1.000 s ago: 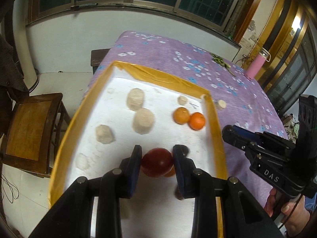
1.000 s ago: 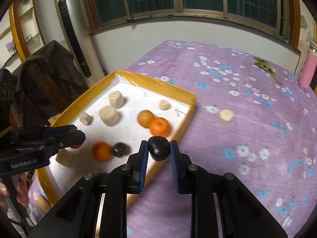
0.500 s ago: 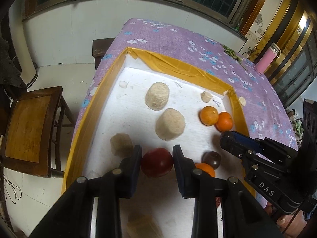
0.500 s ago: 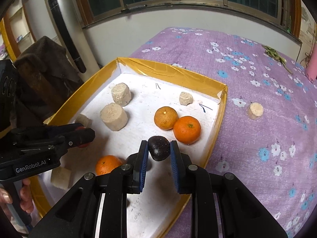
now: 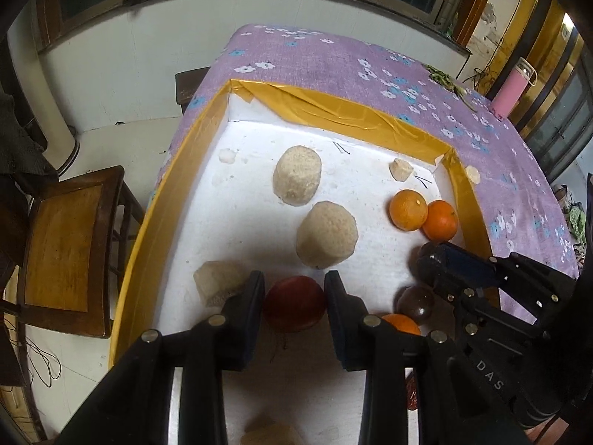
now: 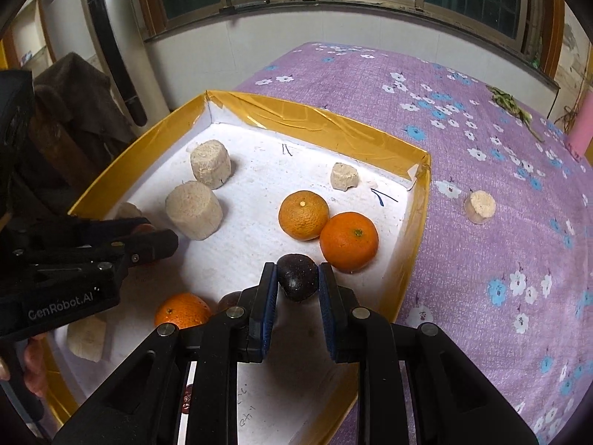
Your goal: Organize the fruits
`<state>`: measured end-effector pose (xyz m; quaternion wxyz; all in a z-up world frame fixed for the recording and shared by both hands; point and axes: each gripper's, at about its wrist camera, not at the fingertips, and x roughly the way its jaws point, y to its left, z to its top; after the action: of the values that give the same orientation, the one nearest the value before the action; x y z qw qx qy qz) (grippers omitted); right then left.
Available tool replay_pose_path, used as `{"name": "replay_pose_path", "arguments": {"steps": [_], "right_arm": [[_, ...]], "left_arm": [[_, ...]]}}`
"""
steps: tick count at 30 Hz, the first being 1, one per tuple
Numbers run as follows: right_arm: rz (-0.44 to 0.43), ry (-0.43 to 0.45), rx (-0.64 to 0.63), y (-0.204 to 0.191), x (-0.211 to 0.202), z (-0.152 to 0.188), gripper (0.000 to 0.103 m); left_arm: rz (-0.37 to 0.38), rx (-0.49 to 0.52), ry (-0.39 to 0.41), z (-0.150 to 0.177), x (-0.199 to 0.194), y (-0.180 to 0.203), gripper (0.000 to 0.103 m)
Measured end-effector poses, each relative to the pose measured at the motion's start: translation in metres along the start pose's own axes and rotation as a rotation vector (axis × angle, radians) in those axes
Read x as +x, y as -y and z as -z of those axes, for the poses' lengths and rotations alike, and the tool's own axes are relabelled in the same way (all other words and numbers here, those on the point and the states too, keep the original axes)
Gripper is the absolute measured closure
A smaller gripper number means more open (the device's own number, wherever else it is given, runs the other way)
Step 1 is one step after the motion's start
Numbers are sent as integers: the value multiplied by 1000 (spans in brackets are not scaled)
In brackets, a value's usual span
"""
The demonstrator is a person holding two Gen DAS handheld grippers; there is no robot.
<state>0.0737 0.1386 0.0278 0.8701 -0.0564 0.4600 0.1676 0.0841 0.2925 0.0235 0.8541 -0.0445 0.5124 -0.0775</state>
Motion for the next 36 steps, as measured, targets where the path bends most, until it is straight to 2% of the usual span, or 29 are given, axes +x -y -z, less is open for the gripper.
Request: {"name": "replay_pose_path", "arguments": {"steps": [4,6,8,16,19,25,30,36], "right_arm": [[4,-5,-13,0,1,1,82],[3,-7,-16,0,1,1,82],[3,-9,-22,-1,0,1,82],[6,-3,-26,-1,-11,7,81],[11,2,-23,2,-17,10,76],[3,28,-21,6,-40,20,74],[-19,40,-34,7,-58,29,73],[-43,23,-28,17,-75,50,71]], "left_arm": [[1,-4,-3,0,-1,-2,59],[-12,-1,-3,1,-2,-1,48],[-21,-8,-7,2,-3,-2,45],[-44,-13,-16,7,-5,0,43],[-54,-13,-15,11,-7,1,41],[-69,-22,-9,19,-13,4,36],[-105,-44,4,30,-24,5,27],[-134,-89,22,48,-39,13,22]]}}
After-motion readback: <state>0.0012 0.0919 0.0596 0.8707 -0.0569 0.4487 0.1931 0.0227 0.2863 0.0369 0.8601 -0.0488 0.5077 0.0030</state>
